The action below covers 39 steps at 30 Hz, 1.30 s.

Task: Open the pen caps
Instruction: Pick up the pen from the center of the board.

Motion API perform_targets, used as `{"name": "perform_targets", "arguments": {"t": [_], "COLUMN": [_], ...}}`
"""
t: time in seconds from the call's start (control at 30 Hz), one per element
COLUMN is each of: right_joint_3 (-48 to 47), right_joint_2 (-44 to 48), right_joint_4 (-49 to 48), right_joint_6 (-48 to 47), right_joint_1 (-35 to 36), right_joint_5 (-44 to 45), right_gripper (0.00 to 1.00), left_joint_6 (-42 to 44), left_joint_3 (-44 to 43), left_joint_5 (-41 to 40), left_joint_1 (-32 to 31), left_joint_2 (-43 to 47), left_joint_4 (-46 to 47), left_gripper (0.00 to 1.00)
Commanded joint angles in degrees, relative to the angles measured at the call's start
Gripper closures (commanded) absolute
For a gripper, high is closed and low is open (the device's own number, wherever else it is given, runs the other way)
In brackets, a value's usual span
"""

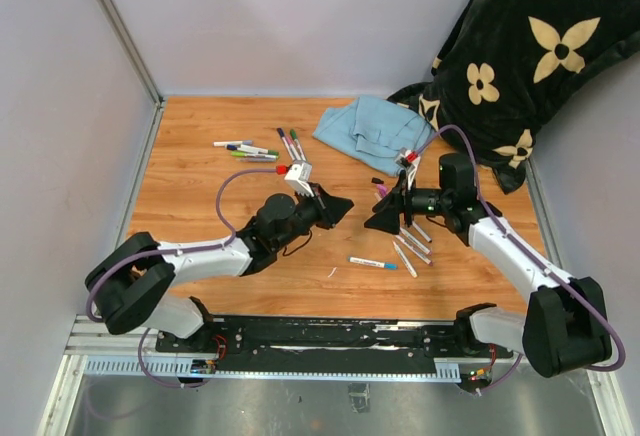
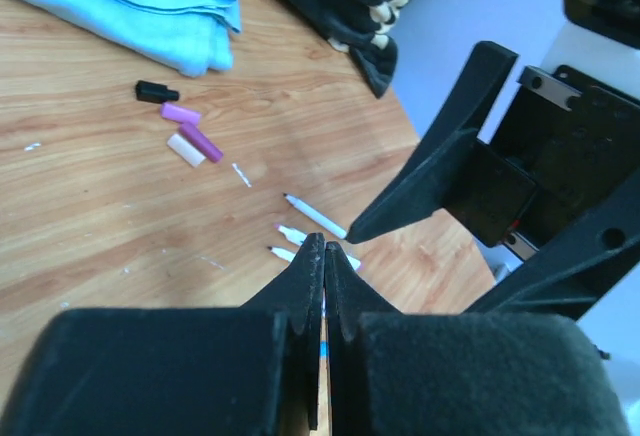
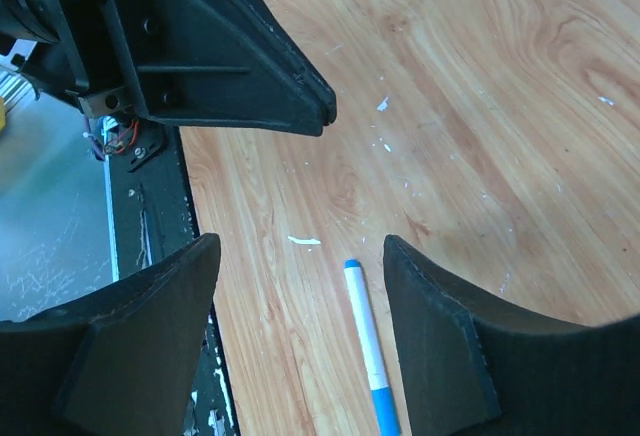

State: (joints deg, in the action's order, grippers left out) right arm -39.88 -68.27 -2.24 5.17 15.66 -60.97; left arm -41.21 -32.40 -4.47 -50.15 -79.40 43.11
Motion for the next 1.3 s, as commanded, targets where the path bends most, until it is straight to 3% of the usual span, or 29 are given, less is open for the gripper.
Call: {"name": "perform_targets", "arguments": {"t": [0.0,0.07,0.2,0.3,0.4,0.47,0.63,0.77,0.93,1.27], "right_joint_3": [-3.26,-5.10,-10.01,-10.50,-10.32,-10.41,-10.53,-10.66,-10.80,-10.83], "right_joint_2": [-0.17,-0.08,1.18,3.26,4.58,4.78,4.97,4.91,4.77,4.66], "right_joint_4": [5.00,8.94,19.70,21.47,21.90,22.22,22.86,22.87,22.95,22.94], "right_joint_6": [-4.15,-8.43,-18.93,-20.76,-21.14,-21.15,-21.05,-21.05,-21.05,-20.90], "right_joint_1": [-1.53,-2.04,-3.10,-5.04,-7.30,-8.83,-11.64,-12.40,-12.97,-14.43], "right_joint_5": [4.05,2.23,2.73,2.85,2.45,1.64,-0.02,-0.19,-0.13,-0.46], "right_gripper": [0.33,0.32,0.30,0.30,0.30,0.30,0.30,0.30,0.29,0.30], "left_joint_6": [2.79,6.74,17.22,25.92,30.30,32.40,34.76,44.91,58.80,66.42], "left_joint_3": [-1.22,0.34,3.72,5.40,6.25,5.59,4.55,3.99,2.65,-15.93], "left_joint_5": [-3.82,-2.88,-0.71,7.71,12.84,16.94,20.41,13.42,14.11,15.46], "left_joint_1": [-0.41,-0.41,-0.40,-0.43,-0.43,-0.39,-2.03,-8.28,-12.40,-12.67], "left_joint_2": [-1.46,0.47,5.21,7.29,7.32,6.40,3.46,1.54,-2.24,-15.78], "left_joint_4": [-1.86,-2.08,-2.05,-0.50,-0.95,-3.96,-7.82,-11.80,-14.07,-38.25], "left_gripper": [0.99,0.91,0.66,0.51,0.29,0.21,0.18,0.18,0.18,0.21]}}
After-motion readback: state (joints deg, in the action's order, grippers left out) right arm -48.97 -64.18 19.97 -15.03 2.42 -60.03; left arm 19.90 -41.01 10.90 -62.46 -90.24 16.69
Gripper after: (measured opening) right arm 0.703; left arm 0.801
